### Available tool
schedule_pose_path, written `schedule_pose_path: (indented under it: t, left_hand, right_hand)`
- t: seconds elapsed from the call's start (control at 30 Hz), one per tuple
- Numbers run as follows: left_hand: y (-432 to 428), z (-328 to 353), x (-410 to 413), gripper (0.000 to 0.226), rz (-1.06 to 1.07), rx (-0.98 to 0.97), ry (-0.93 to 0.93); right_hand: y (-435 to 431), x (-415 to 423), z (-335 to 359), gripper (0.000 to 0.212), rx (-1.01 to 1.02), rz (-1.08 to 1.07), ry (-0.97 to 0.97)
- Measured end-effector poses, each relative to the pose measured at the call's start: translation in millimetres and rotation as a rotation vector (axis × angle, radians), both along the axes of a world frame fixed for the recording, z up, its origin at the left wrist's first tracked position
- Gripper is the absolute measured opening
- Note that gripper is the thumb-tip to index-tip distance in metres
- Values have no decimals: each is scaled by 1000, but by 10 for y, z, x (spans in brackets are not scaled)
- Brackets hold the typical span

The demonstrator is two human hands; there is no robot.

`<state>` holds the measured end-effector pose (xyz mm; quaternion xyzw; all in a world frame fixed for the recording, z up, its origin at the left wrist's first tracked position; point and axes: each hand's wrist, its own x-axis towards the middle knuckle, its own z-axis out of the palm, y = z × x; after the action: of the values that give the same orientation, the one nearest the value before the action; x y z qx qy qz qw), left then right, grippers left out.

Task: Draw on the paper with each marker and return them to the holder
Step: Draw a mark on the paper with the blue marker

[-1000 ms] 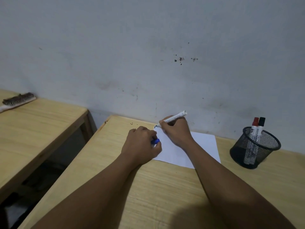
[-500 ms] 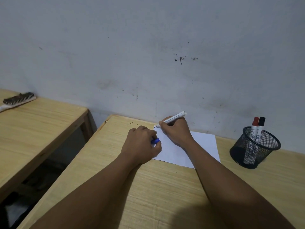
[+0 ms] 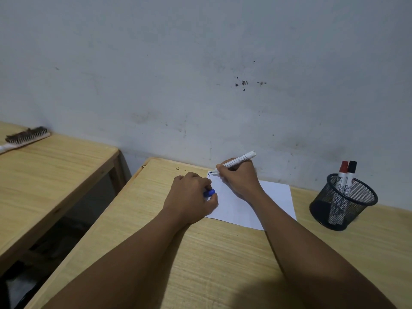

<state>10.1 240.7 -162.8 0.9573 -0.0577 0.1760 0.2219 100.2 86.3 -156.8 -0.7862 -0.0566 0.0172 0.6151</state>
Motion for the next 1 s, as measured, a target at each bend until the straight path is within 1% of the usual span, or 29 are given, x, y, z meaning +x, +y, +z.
schedule_pose_path:
  t: [0.13, 0.3, 0.4, 0.47, 0.53, 0.63, 0.7, 0.8, 0.9, 1.0]
  left_hand:
    - [3, 4, -3, 33, -3, 8, 0]
    - [-38, 90, -87, 23, -11, -6, -42]
    - [-86, 167, -159, 27, 11, 48, -58]
    - [-171, 301, -206, 22, 6, 12, -105]
    - [-322, 522, -257, 18, -32, -48, -154]
    - [-605, 889, -362, 16, -84, -151, -229]
    - [-797, 1081, -429, 13, -109, -256, -269]
    - [-1075, 1315, -566, 13, -155, -405, -256]
    - [-1310, 1484, -705, 16, -218, -414, -252]
    - [-1503, 1621, -823, 17, -294, -370, -269]
  right_hand:
    - [-47, -49, 188, 12, 200, -72, 21]
    - [-250, -297, 528, 12, 270, -73, -55]
    - [-482, -508, 746, 10, 251, -29, -77]
    - [-663, -662, 903, 8, 238, 6, -72]
    - [-842, -825, 1076, 4, 224, 27, -91]
    - [-1070, -1078, 1334, 16, 204, 15, -146]
    - [-1213, -1254, 1493, 16, 210, -13, -184]
    - [-1409, -1478, 1651, 14, 197, -55, -217]
    - [-1599, -1657, 1746, 14, 160, -66, -242]
    - [-1783, -1824, 1830, 14, 114, -12, -238]
